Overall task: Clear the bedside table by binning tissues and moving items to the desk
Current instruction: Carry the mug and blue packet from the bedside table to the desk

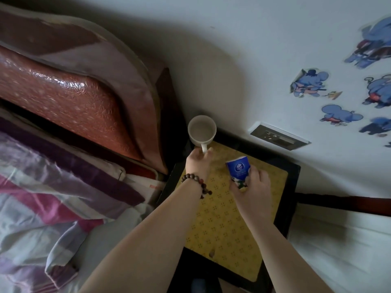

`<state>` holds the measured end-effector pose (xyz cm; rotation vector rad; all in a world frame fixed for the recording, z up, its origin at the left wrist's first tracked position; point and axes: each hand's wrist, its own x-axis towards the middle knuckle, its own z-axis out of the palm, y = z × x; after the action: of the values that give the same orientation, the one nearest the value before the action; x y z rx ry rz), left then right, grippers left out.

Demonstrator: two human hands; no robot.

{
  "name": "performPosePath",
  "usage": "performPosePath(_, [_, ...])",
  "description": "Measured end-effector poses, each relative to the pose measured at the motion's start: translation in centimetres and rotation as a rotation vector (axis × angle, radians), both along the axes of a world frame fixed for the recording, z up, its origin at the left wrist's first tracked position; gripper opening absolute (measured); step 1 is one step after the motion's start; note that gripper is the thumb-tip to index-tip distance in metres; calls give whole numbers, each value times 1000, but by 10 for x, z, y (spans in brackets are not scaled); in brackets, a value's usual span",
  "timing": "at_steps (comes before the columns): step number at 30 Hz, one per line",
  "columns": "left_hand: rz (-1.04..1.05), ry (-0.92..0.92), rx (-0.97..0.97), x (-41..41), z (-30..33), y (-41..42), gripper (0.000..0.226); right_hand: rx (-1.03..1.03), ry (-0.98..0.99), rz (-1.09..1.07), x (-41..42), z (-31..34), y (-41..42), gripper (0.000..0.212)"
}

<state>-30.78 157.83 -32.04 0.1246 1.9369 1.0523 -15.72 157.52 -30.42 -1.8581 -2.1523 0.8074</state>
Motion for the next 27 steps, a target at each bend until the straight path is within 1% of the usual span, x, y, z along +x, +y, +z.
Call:
performPosePath(2, [-15, -7, 36, -1, -1, 0, 14, -12, 14, 3, 0, 0, 2, 68])
performPosePath(5, [-45, 36, 61, -2, 4, -8, 13, -17, 26, 6, 0, 2, 4, 67])
performPosePath(9, [-77, 51, 88, -7, 23, -37, 25, -36, 1, 36, 0, 18, 1, 71])
performPosePath(12, [-125, 57, 86, -8, 49, -72, 20, 14, -6, 116, 0, 41, -5, 69])
performPosePath(14, [-109, 44, 108, -8, 71, -98, 17, 26, 6, 179, -2, 60, -10, 66])
performPosePath(18, [-35, 63, 138, -13, 123, -151, 12, 11, 55, 318, -13, 105, -31, 64])
performPosePath(23, [163, 63, 221, -25, 187, -224, 14, 25, 94, 572, -45, 155, -71, 61])
performPosePath(27, [350, 171, 259, -31, 219, -287, 10, 34, 147, 786, -82, 181, -117, 61])
